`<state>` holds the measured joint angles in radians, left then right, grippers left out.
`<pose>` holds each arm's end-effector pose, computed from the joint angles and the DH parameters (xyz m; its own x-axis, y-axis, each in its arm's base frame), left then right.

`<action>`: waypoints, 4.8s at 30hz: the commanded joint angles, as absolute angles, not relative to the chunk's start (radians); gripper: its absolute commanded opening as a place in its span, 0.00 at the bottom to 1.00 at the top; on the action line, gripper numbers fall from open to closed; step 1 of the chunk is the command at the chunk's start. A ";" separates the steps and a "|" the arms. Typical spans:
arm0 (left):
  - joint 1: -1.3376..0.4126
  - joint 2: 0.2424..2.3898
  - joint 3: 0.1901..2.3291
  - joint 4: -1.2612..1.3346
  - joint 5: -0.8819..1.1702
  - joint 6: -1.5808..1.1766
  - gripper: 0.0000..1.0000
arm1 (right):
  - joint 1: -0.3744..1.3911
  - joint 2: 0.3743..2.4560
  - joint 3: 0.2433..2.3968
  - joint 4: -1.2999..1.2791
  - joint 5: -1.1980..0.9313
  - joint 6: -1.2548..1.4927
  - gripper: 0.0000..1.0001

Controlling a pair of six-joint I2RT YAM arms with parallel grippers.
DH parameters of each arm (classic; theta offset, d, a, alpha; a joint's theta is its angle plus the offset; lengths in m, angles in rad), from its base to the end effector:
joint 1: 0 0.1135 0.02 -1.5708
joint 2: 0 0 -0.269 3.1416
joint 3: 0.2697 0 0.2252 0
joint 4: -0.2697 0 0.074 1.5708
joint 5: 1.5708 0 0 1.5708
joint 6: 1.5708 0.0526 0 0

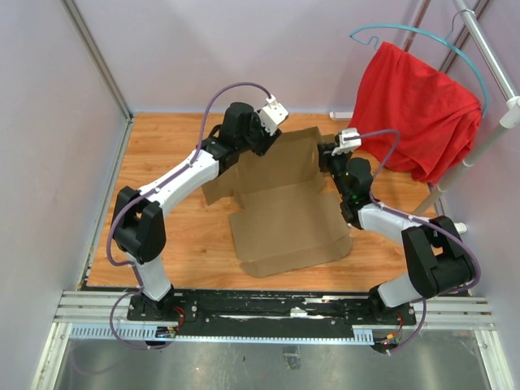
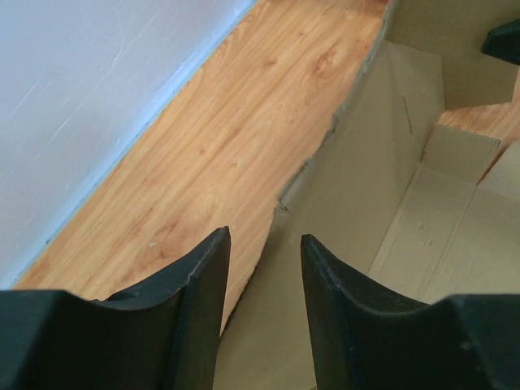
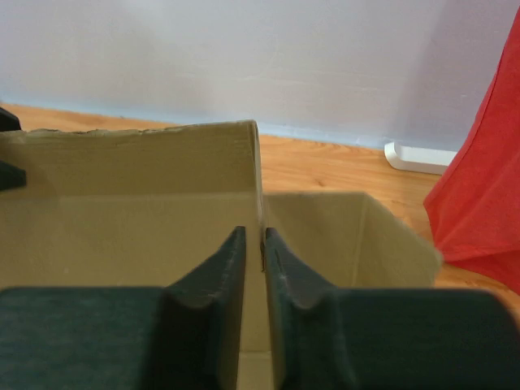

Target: Fold the paper box

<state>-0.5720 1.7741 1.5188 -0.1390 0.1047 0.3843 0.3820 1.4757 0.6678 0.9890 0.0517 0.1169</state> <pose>0.3469 -0.2299 0.3317 -0.0672 0.4867 -0.8710 0.6954 0.6488 0.3089 0.2908 0.1139 0.2886 0.1281 0.1770 -0.9758 -0.3424 0.9313 0.1240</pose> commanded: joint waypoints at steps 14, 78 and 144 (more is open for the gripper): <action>-0.672 1.731 1.407 -0.073 -0.099 0.473 0.00 | 0.348 1.128 0.786 0.310 0.185 0.123 0.73; -0.797 1.582 1.159 0.172 -0.360 0.807 0.00 | 0.083 1.821 1.168 0.331 -0.490 0.059 0.24; -0.838 1.577 1.118 0.135 -0.375 0.779 0.00 | 0.257 1.551 0.982 0.086 -0.363 0.100 0.01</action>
